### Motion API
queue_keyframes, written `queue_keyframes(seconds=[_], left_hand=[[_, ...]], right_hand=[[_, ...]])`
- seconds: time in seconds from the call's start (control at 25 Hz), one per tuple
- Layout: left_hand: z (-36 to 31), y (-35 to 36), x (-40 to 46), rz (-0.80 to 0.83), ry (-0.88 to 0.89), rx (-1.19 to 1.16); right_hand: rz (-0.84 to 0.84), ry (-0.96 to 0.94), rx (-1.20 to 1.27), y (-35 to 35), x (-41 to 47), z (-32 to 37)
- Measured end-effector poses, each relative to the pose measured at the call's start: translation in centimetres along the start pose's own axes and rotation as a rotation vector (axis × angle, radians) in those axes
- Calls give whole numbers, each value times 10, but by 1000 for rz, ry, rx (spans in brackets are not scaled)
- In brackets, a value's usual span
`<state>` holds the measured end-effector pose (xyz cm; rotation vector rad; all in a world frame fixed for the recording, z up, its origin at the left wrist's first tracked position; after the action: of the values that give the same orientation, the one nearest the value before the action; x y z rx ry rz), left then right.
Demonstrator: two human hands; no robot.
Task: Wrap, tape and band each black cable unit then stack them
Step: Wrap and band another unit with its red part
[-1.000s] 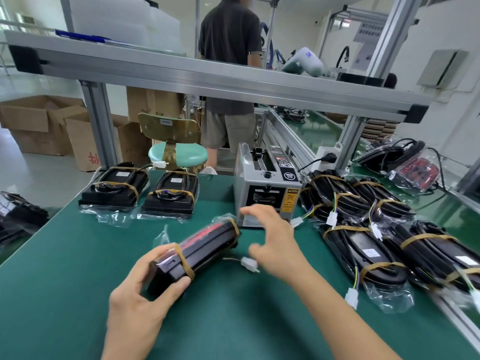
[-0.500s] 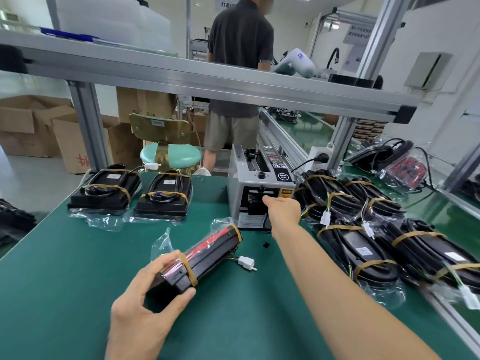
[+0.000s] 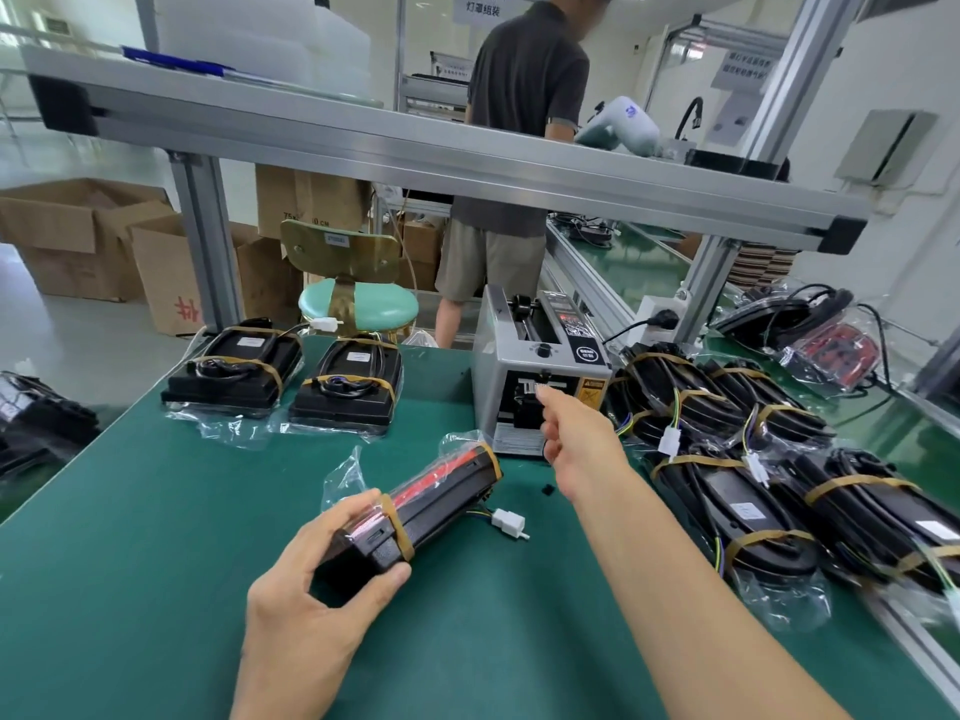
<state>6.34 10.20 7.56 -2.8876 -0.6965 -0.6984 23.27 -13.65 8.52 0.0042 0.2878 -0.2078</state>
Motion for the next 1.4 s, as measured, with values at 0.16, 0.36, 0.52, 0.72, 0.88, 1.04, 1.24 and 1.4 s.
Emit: queue_keyframes(seconds=[0.16, 0.36, 0.52, 0.72, 0.88, 1.04, 1.24, 1.4], left_hand=[[1, 6, -6, -64, -51, -42], [-1, 11, -14, -61, -83, -35], [-2, 11, -14, -71, -110, -46], [-3, 11, -13, -75, -109, -37], [-3, 11, -14, -84, -109, -46], [-5, 11, -14, -85, -106, -57], [-6, 11, -13, -87, -107, -41], [-6, 11, -14, -85, -102, -24]], right_hand=[[452, -297, -159, 43, -105, -1], [431, -374, -272, 52, -135, -28], [401, -398, -313, 54, -136, -27], [391, -409, -392, 56, -137, -26], [379, -414, -441, 57, -138, -26], [352, -429, -490, 58, -136, -25], [326, -428, -486, 56, -137, -26], [315, -433, -493, 57, -139, -27]])
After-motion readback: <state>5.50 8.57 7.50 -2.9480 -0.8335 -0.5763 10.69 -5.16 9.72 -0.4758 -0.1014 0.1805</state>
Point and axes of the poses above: each hand's wrist, its own x-axis towards the middle knuckle, its own y-axis out of the palm, z = x × y, the point moved 10 cm from there along x, towards the middle knuckle, and after that the axes turned 10 degrees about -x, right-handed, at the moved point
